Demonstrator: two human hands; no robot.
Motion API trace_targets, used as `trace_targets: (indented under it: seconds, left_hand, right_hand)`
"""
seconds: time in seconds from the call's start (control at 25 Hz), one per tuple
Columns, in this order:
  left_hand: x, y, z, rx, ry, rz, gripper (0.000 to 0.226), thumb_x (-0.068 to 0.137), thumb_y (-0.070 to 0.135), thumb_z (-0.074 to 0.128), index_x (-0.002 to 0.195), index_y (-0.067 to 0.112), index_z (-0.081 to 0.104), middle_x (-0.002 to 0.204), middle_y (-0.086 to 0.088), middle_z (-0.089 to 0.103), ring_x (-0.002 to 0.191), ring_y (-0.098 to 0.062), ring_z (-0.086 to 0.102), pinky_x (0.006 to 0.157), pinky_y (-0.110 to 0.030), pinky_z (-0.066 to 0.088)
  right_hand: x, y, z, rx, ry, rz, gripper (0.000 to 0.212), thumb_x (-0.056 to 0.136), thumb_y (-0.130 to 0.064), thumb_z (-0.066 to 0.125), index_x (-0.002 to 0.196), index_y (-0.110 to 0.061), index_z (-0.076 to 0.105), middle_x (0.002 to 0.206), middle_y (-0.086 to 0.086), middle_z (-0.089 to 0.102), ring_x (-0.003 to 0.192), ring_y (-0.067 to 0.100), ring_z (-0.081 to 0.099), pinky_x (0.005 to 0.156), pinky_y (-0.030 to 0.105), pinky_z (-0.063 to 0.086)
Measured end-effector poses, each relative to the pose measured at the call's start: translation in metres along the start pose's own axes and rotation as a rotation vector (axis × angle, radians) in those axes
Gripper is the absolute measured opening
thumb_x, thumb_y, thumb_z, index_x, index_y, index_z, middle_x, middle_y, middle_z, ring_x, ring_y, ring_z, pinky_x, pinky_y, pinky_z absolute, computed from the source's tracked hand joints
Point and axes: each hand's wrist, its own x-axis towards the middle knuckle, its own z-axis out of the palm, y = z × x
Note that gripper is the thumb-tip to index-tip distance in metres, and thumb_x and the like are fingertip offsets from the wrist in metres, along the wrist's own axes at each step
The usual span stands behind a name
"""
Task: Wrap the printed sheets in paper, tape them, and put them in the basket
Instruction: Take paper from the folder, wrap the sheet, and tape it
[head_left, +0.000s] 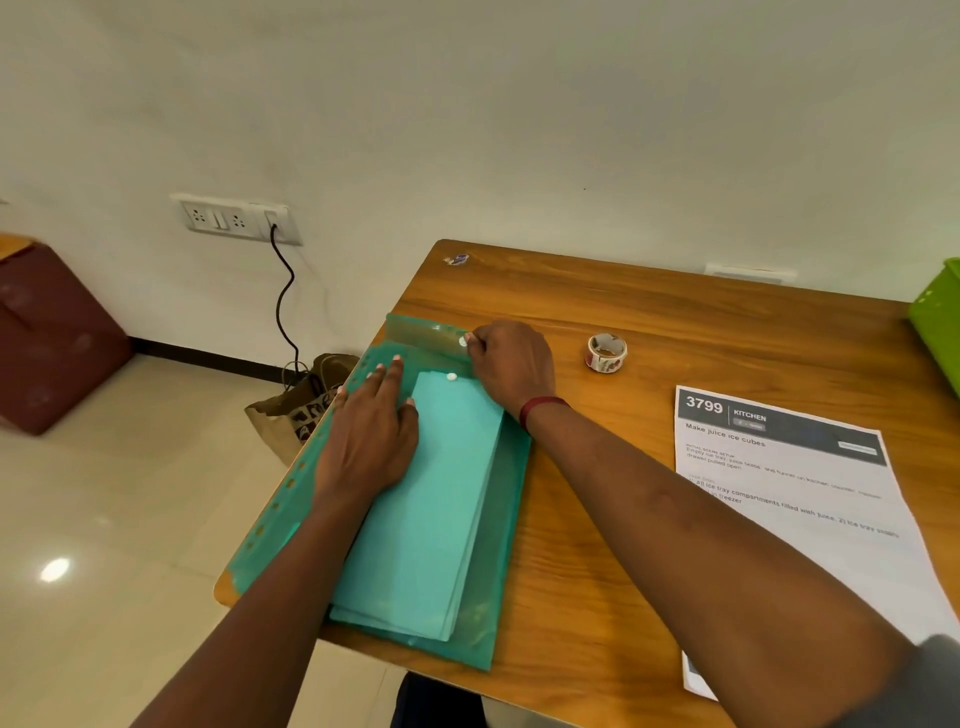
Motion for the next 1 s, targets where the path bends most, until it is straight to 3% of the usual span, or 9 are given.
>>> trace_targets:
  seconds: [0.12, 0.2, 0.28, 0.48, 0.6, 0.8, 1.0]
  left_hand:
    - [-0.001, -0.003, 0.002, 0.077, 0.026, -0.035, 0.06, 0.099, 0.038, 0.038, 0.152, 0.015, 0.026, 0.153, -0.018, 0.035, 0.143, -0.033, 0.029, 0.119, -0.054, 0.018]
    - [-0.001, -0.004, 0.003, 0.112, 0.037, -0.116, 0.063, 0.097, 0.045, 0.036, 0.151, 0.015, 0.026, 0.153, -0.021, 0.032, 0.143, -0.036, 0.028, 0.118, -0.055, 0.02]
    - [0.0, -0.003, 0.003, 0.109, 0.045, -0.186, 0.066, 0.095, 0.048, 0.037, 0.15, 0.012, 0.028, 0.151, -0.025, 0.034, 0.139, -0.039, 0.032, 0.116, -0.054, 0.025]
    - [-0.001, -0.002, 0.0, 0.092, 0.072, -0.212, 0.067, 0.091, 0.049, 0.04, 0.145, 0.009, 0.033, 0.139, -0.026, 0.046, 0.123, -0.042, 0.046, 0.105, -0.053, 0.039]
    - [-0.004, 0.002, -0.003, 0.073, 0.123, -0.196, 0.066, 0.086, 0.048, 0.041, 0.14, 0.008, 0.037, 0.132, -0.023, 0.05, 0.114, -0.04, 0.048, 0.096, -0.052, 0.042]
    - [-0.006, 0.006, -0.006, 0.062, 0.192, -0.164, 0.065, 0.085, 0.047, 0.043, 0.139, 0.012, 0.036, 0.129, -0.018, 0.051, 0.115, -0.036, 0.046, 0.092, -0.052, 0.041]
    - [-0.008, 0.01, -0.009, 0.06, 0.247, -0.152, 0.065, 0.086, 0.046, 0.042, 0.14, 0.011, 0.036, 0.128, -0.017, 0.052, 0.114, -0.035, 0.047, 0.091, -0.052, 0.041]
  right_hand:
    - [0.001, -0.003, -0.008, -0.192, 0.122, -0.074, 0.017, 0.093, -0.02, 0.058, 0.104, -0.016, 0.071, 0.09, 0.009, 0.065, 0.08, 0.027, 0.058, 0.064, 0.036, 0.046]
    - [-0.003, -0.006, -0.01, -0.157, 0.05, -0.109, 0.025, 0.092, -0.011, 0.053, 0.117, -0.013, 0.057, 0.085, 0.007, 0.066, 0.069, 0.026, 0.06, 0.057, 0.034, 0.048]
    - [-0.004, -0.004, -0.013, -0.024, -0.05, -0.069, 0.026, 0.09, -0.011, 0.051, 0.116, -0.014, 0.047, 0.081, 0.006, 0.063, 0.065, 0.026, 0.058, 0.054, 0.034, 0.045]
    - [0.01, 0.009, -0.014, 0.028, -0.371, -0.072, 0.017, 0.089, -0.007, 0.062, 0.099, -0.014, 0.073, 0.102, 0.007, 0.072, 0.095, 0.024, 0.064, 0.07, 0.026, 0.041]
    - [0.022, 0.01, -0.021, 0.083, -0.486, -0.074, 0.017, 0.084, -0.005, 0.071, 0.099, -0.011, 0.077, 0.101, 0.006, 0.074, 0.092, 0.017, 0.065, 0.073, 0.022, 0.042]
    - [0.03, 0.012, -0.022, 0.212, -0.487, 0.007, 0.016, 0.08, -0.015, 0.079, 0.096, -0.011, 0.078, 0.097, 0.004, 0.075, 0.08, 0.006, 0.059, 0.072, 0.019, 0.044]
    - [0.034, 0.007, -0.025, 0.211, -0.62, -0.033, 0.018, 0.081, -0.014, 0.078, 0.099, -0.01, 0.078, 0.1, 0.004, 0.075, 0.094, 0.016, 0.066, 0.088, 0.032, 0.055]
